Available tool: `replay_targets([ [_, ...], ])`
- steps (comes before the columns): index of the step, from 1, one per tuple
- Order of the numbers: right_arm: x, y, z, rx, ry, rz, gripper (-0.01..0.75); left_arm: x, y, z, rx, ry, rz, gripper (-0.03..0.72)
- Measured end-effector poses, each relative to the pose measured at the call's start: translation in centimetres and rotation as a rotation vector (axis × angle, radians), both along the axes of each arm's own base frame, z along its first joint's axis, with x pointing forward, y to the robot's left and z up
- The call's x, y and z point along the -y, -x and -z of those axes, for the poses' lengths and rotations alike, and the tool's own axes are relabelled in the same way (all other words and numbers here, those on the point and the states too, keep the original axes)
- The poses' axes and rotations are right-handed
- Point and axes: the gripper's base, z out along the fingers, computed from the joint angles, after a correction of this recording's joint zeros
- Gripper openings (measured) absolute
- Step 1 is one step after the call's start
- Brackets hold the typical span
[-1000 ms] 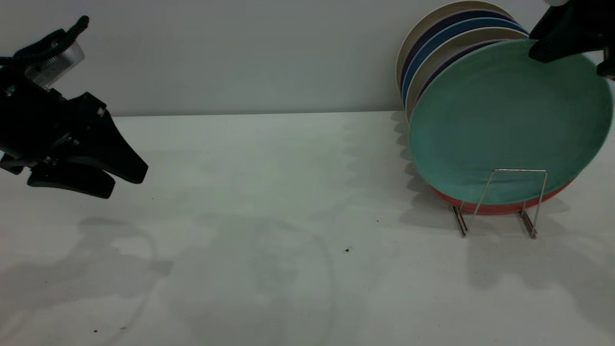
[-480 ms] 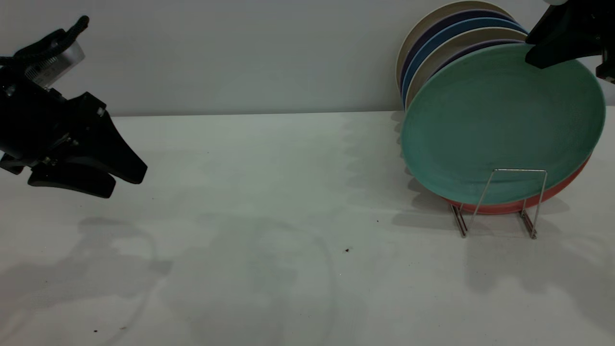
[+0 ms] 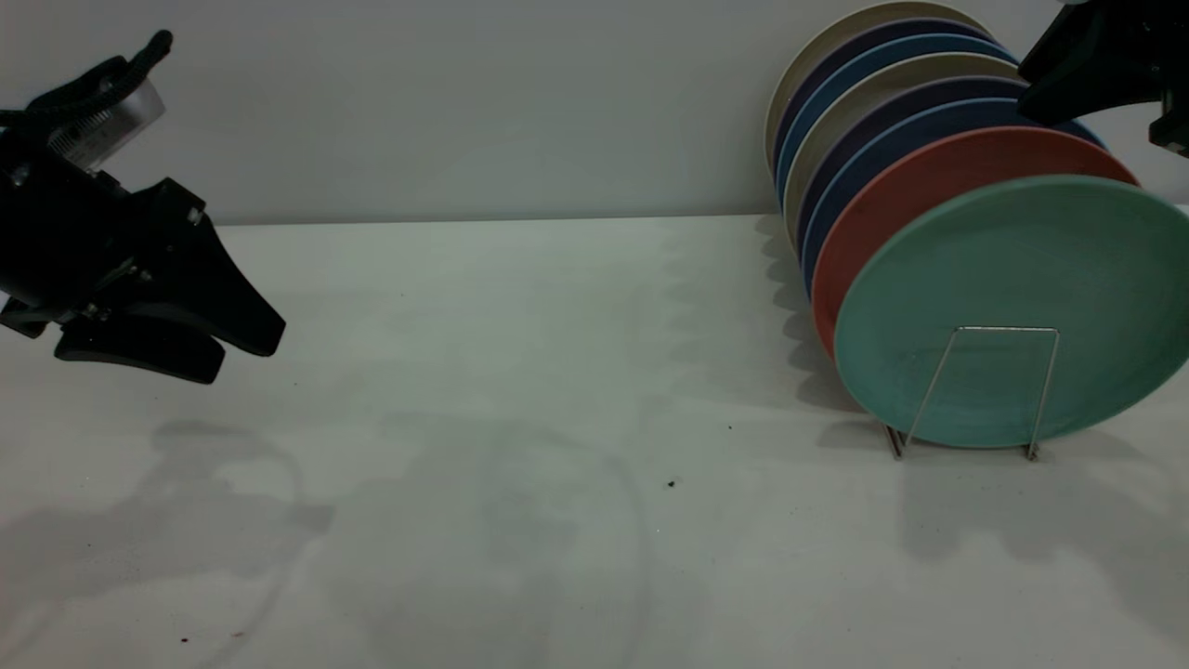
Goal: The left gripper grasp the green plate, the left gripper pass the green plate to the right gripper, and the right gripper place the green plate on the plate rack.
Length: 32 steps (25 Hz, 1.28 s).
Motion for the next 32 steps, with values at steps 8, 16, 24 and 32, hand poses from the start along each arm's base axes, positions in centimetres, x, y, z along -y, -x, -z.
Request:
replay_targets([
  [8, -0.2, 0.1, 0.0, -0.079, -0.153, 0.132, 0.190, 0.0, 0.0, 0.0, -0.003, 0.004, 0.004, 0.563],
  [16, -1.6, 1.0, 0.0, -0.535, -0.835, 0.745, 0.206, -0.7, 0.0, 0.4, -0.014, -0.084, -0.019, 0.563],
  [24, 1.5, 1.0, -2.1, -0.707, -0.797, 0.839, 0.215, -1.9, 0.6, -0.6, -0.053, -0.232, -0.043, 0.563],
  [32, 5.2, 2.3, -3.0, -0.737, -0.456, 1.069, 0.227, -4.0, 2.0, -5.1, -0.121, -0.477, -0.093, 0.563],
])
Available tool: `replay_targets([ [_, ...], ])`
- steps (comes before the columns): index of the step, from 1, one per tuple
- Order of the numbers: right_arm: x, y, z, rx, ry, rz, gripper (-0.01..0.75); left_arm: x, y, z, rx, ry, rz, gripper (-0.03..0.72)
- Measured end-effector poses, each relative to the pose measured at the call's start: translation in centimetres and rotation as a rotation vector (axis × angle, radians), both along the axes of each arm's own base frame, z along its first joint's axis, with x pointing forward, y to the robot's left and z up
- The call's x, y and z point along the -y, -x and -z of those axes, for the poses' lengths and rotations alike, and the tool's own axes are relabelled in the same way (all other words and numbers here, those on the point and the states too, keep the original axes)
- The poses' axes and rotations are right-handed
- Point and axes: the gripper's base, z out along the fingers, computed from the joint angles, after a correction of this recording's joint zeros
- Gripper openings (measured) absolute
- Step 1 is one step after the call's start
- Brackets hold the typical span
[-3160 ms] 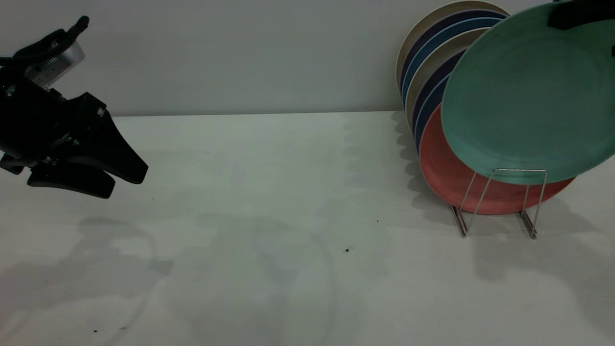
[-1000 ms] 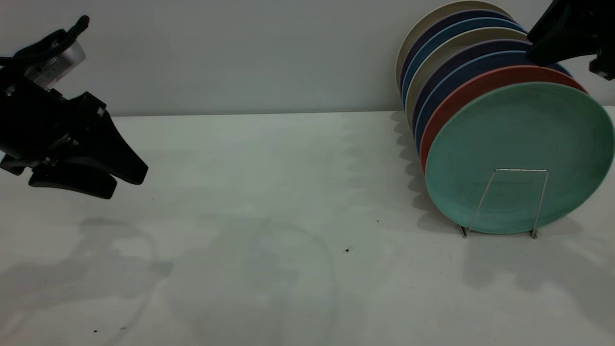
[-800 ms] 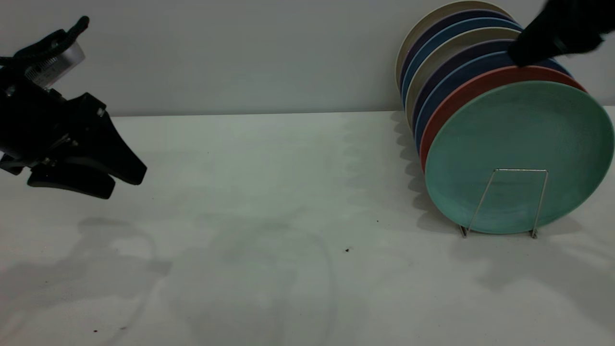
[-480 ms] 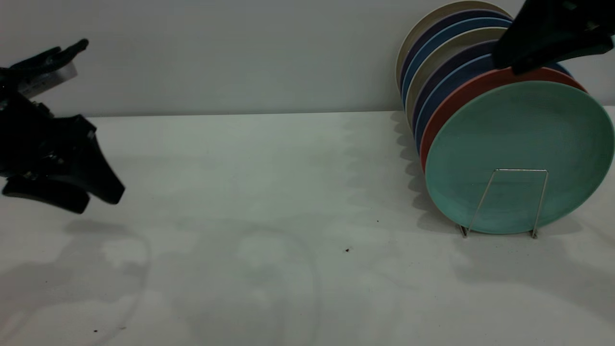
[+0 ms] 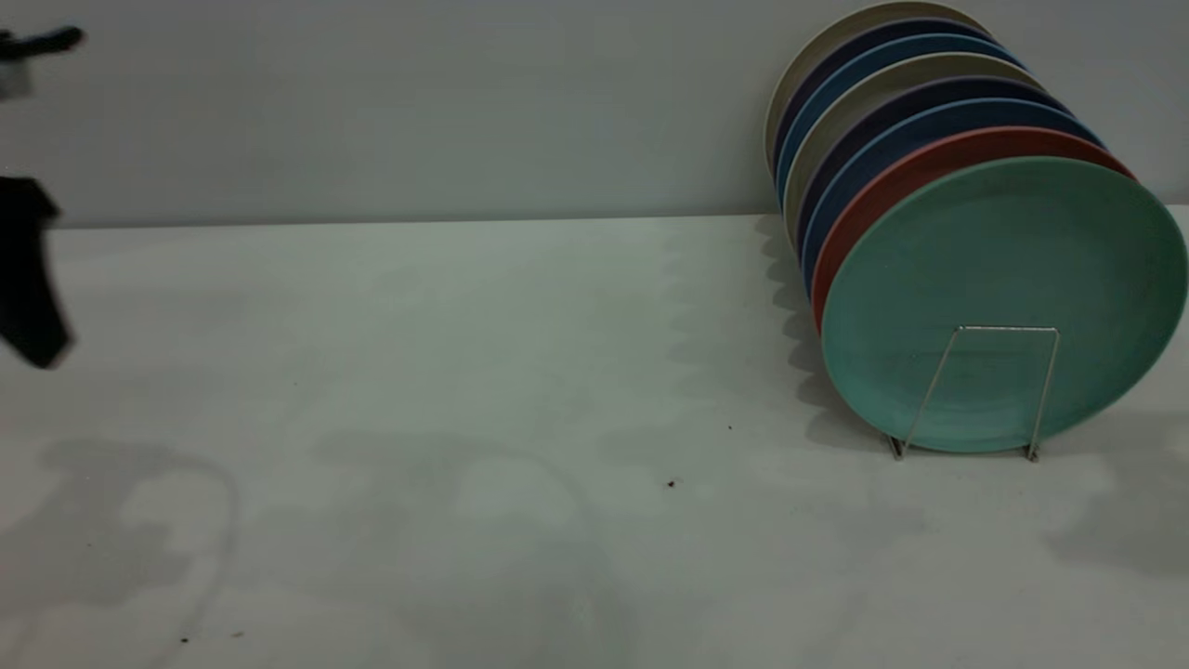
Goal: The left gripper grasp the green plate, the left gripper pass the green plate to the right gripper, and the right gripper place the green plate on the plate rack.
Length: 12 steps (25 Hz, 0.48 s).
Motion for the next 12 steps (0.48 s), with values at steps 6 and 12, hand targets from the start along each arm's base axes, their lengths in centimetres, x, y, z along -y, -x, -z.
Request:
replay_targets([
  [6, -0.2, 3.9, -2.8, 0.037, 0.000, 0.000, 0.238, -0.3, 3.0, -5.5, 0.054, -0.060, -0.015, 0.563],
  [12, -0.7, 10.8, -5.8, 0.125, 0.004, -0.019, 0.237, 0.2, 8.6, -12.3, 0.206, -0.067, -0.011, 0.563],
])
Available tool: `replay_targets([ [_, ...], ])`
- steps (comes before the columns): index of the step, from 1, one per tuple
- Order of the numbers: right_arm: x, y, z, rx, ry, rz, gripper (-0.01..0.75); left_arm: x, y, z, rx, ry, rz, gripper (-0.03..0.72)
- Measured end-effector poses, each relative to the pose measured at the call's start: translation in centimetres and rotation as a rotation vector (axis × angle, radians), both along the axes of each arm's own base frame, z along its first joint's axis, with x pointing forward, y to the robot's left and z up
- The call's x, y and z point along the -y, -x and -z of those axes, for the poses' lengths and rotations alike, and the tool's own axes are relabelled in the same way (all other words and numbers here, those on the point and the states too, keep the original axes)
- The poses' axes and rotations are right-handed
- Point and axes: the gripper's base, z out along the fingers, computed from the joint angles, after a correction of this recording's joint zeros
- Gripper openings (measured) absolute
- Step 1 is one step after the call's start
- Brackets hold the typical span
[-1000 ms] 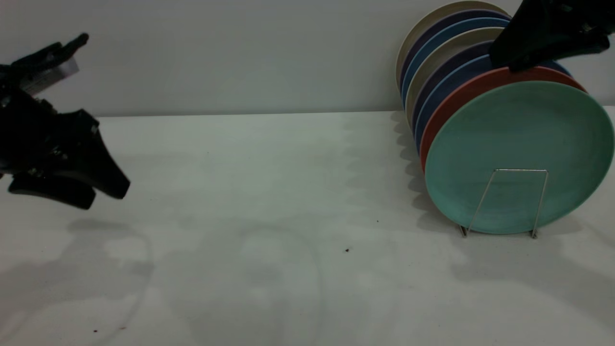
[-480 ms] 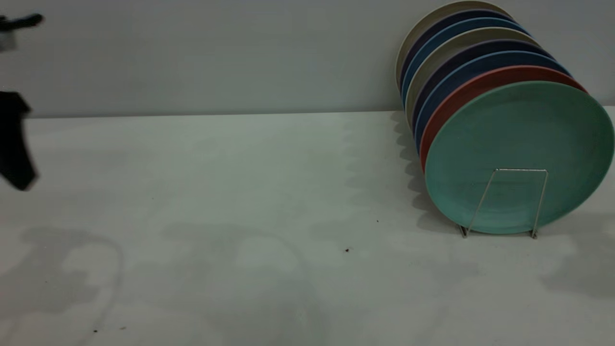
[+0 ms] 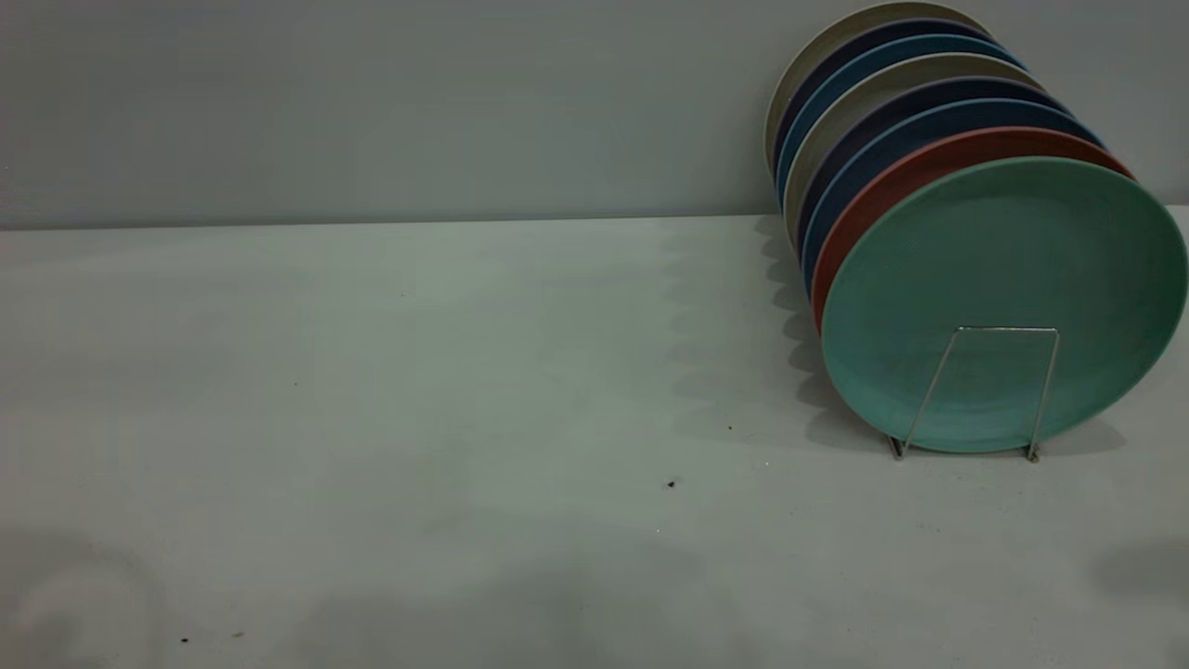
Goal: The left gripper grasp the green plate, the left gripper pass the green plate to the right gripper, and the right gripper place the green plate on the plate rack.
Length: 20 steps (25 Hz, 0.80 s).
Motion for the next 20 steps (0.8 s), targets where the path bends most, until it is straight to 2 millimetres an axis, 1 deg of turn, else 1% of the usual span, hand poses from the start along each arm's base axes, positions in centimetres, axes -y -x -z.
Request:
replay_targets([
  [2, -0.1, 2.3, -0.4, 0.035, 0.003, -0.007, 0.237, 0.2, 2.2, -1.9, 0.065, -0.002, -0.001, 0.563],
  [5, -0.3, 5.3, -0.7, 0.076, 0.008, -0.018, 0.237, 0.5, 5.7, -4.4, 0.179, -0.001, -0.001, 0.563],
  [8, -0.5, 7.9, -0.8, 0.113, 0.011, -0.023, 0.238, 0.8, 8.9, -5.2, 0.240, 0.004, -0.009, 0.563],
  [11, -0.6, 10.0, -0.9, 0.174, 0.015, -0.024, 0.238, 1.0, 11.8, -4.8, 0.273, 0.011, -0.022, 0.563],
  [14, -0.7, 12.3, -0.8, 0.239, 0.023, -0.027, 0.238, 1.2, 14.2, -3.5, 0.296, 0.021, -0.043, 0.563],
  [18, -0.8, 14.9, 0.4, 0.302, 0.045, -0.042, 0.239, 1.4, 16.6, -1.1, 0.315, 0.039, -0.075, 0.563],
  [20, -0.7, 15.9, 1.7, 0.307, 0.059, -0.041, 0.239, 1.5, 17.5, 0.0, 0.318, 0.040, -0.078, 0.563],
])
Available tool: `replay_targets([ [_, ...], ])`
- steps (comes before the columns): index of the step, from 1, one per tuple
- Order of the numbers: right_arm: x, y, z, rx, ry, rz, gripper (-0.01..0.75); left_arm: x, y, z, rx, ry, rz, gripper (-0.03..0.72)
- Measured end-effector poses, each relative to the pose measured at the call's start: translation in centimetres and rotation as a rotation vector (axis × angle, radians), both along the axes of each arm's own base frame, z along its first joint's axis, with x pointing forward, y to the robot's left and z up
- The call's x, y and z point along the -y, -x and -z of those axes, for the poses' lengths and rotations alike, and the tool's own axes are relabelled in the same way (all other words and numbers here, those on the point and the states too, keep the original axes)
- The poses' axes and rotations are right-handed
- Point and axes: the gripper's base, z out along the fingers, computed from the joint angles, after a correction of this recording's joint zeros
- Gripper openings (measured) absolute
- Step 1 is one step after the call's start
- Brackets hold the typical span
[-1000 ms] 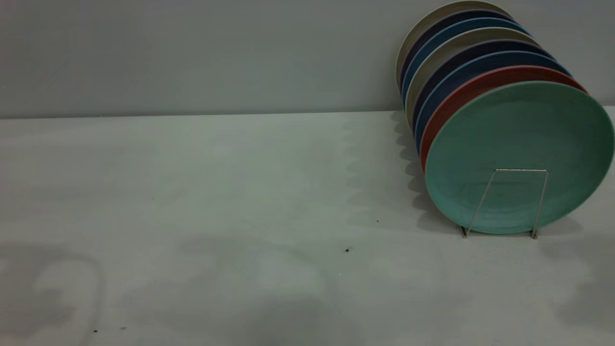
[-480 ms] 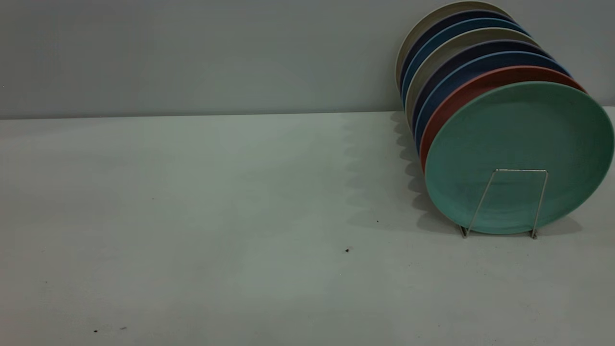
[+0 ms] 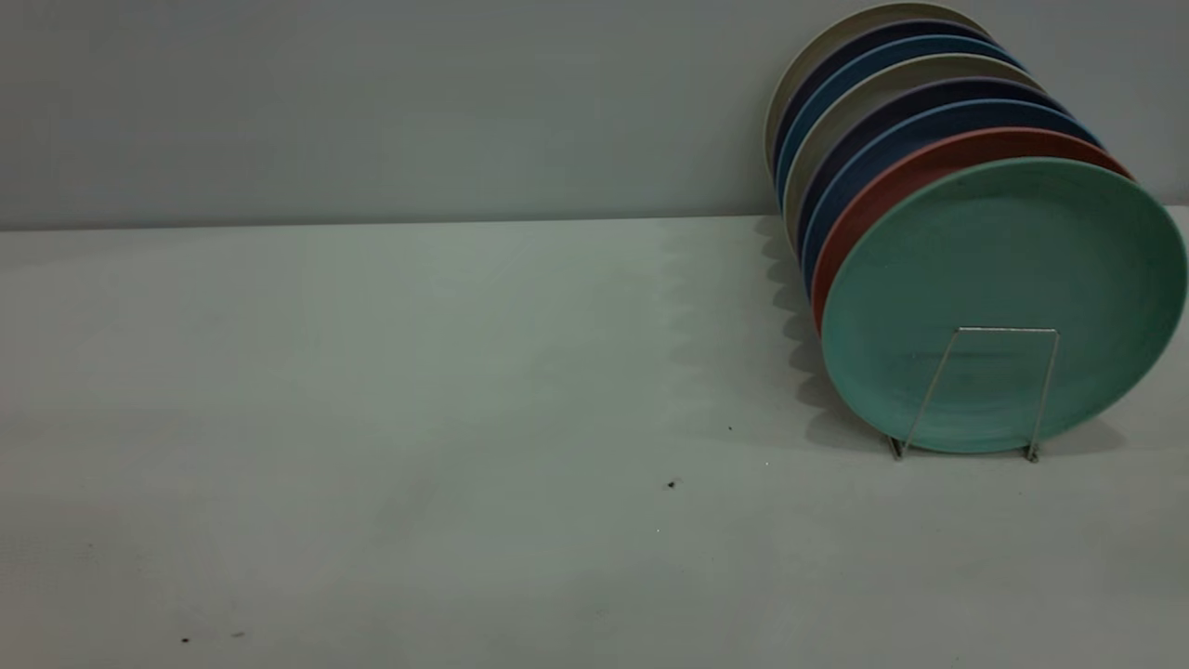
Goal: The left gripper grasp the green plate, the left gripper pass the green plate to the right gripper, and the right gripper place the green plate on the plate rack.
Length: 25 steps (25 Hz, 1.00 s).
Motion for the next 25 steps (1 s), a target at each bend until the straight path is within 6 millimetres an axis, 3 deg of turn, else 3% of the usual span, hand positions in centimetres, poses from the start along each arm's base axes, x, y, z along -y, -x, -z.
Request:
replay_targets([
  [6, 0.3, 1.9, 3.8, 0.044, 0.041, 0.020, 0.239, 0.1, 1.8, 2.1, 0.038, -0.020, 0.015, 0.563],
  [12, 0.4, 2.6, 4.0, 0.132, 0.062, 0.033, 0.239, -0.3, 2.5, 3.8, 0.063, -0.084, 0.014, 0.563],
  [25, 0.5, 2.5, 4.1, 0.139, 0.066, 0.006, 0.239, -0.2, 2.7, 4.8, 0.014, -0.078, 0.063, 0.563],
])
